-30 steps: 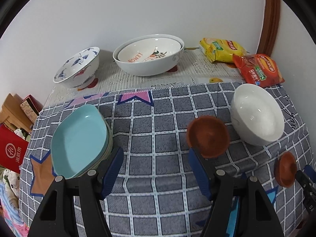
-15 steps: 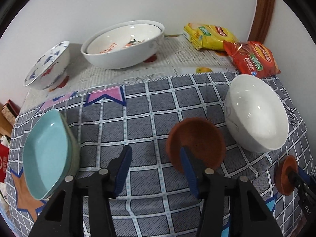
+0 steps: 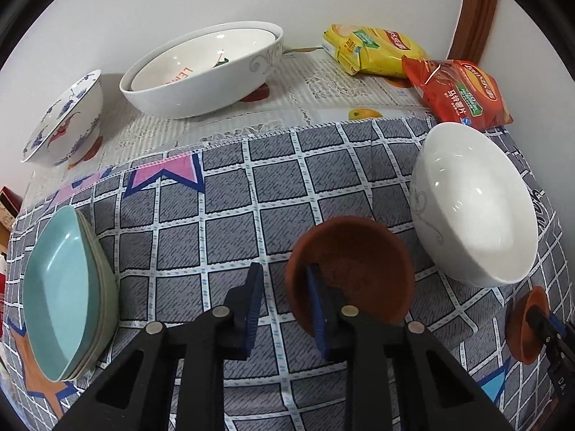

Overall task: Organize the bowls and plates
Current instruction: 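Grasp one brown clay bowl rim with the left gripper while the right grasps another, then lower the right gripper's brown bowl into the white swirl bowl while the left holds its bowl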

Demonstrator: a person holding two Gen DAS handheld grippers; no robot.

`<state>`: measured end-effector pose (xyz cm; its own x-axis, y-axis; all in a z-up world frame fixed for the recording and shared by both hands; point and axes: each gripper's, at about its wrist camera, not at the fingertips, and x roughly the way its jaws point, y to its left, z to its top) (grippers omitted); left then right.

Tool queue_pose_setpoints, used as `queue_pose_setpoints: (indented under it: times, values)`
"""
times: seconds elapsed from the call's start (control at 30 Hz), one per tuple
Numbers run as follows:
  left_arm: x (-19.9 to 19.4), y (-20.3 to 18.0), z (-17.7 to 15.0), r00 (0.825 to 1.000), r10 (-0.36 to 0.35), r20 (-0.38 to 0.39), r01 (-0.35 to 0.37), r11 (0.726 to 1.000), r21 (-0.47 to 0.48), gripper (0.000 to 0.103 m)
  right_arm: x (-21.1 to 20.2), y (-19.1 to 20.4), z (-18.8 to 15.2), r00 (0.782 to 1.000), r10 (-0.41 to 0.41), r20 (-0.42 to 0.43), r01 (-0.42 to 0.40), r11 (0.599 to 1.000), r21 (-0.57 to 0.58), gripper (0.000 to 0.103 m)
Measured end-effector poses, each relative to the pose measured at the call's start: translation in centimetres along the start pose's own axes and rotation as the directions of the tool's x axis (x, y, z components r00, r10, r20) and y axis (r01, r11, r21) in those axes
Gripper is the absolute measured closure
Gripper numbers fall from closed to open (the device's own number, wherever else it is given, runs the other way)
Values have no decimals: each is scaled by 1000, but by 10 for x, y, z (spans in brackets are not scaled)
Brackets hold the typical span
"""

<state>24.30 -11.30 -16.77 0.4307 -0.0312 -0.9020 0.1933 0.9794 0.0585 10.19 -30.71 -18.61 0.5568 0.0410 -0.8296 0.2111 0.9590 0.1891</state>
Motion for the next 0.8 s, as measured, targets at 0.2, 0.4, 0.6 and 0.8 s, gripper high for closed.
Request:
queue_pose_setpoints:
  times: [0.2, 0.4, 0.6, 0.8]
  values:
    - [5, -1, 3, 1000, -14, 0, 14, 1000, -6, 81, 5, 2, 2, 1000, 1, -15, -2, 1000, -4, 87]
    - [5, -4, 3, 1000, -22, -1, 22, 1000, -3, 87, 8, 4, 3, 1000, 2, -24, -2, 1000, -11, 87]
    - [4, -5, 2, 1000, -25, 10, 25, 1000, 3, 90, 8, 5, 4, 1000, 2, -19, -2, 1000, -6, 90]
    - [-5, -2, 0, 998, -55, 26, 55, 998, -9, 95, 5, 6, 5, 1000, 12, 5, -12, 1000, 5, 93]
